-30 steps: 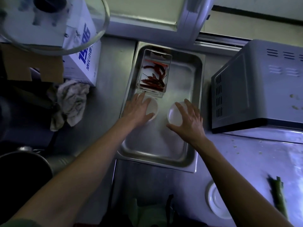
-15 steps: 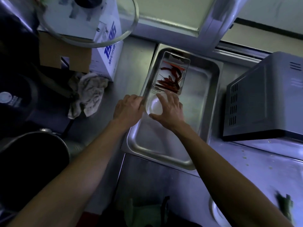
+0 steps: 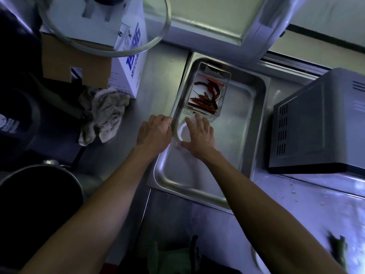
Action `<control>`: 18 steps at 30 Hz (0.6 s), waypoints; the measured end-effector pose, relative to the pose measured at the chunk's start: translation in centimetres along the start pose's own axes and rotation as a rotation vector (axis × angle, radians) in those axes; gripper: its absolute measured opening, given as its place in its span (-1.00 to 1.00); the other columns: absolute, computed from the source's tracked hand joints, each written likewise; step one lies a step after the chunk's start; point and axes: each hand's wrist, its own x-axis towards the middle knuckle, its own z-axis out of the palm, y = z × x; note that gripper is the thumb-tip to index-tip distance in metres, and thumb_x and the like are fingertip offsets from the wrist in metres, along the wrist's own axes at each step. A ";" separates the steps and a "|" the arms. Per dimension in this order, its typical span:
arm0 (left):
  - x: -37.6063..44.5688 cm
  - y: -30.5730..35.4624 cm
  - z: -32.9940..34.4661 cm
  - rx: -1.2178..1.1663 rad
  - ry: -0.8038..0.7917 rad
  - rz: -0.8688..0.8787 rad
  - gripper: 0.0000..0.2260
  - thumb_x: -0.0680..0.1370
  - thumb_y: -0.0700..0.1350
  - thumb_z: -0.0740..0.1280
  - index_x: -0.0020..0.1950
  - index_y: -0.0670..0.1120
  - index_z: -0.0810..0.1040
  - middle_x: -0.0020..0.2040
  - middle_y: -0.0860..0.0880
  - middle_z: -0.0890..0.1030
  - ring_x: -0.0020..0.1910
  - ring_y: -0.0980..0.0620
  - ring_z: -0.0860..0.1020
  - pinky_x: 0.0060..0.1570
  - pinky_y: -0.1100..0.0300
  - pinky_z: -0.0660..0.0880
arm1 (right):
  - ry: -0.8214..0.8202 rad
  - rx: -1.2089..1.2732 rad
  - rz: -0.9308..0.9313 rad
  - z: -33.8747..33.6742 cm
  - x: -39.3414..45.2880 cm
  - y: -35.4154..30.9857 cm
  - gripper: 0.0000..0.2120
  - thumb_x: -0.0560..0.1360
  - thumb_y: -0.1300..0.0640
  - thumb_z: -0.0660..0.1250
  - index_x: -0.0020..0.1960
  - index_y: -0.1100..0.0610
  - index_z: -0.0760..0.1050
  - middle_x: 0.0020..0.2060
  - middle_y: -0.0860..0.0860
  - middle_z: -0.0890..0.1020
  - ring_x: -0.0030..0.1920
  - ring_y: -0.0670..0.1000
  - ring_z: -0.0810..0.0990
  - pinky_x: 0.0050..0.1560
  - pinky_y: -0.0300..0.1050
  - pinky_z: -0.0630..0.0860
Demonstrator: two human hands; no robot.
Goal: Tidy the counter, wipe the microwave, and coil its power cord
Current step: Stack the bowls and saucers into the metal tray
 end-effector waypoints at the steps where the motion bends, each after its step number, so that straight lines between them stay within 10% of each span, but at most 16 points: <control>1: -0.1 -0.1 0.1 0.000 -0.003 -0.010 -0.75 0.62 -0.12 0.17 0.23 -0.10 0.53 0.17 -0.10 0.58 0.13 -0.18 0.48 0.07 -0.11 0.48 | 0.003 0.002 0.000 0.1 0.0 -0.1 -0.09 0.44 -0.28 0.39 0.59 -0.04 -0.01 0.61 0.11 -0.08 0.58 0.25 -0.11 0.53 0.28 0.04; 9: -1.9 0.0 -0.4 0.003 -0.026 -0.034 -0.81 0.61 -0.10 0.15 0.10 -0.07 0.52 0.13 -0.07 0.57 0.10 -0.16 0.47 0.03 -0.07 0.47 | -0.043 0.042 0.030 -0.4 -0.4 -0.2 -0.12 0.47 -0.32 0.32 0.60 -0.07 -0.04 0.61 0.09 -0.19 0.59 0.21 -0.24 0.53 0.34 -0.14; 18: -3.3 3.3 1.1 0.052 -0.084 0.159 -0.64 0.58 -0.07 0.22 0.36 -0.09 0.48 0.29 -0.12 0.54 0.23 -0.17 0.46 0.13 -0.08 0.45 | 0.069 0.053 0.142 -0.7 -6.8 2.8 -0.38 0.58 -0.18 0.24 0.55 -0.01 0.16 0.58 0.10 0.12 0.58 0.18 0.03 0.51 0.19 0.13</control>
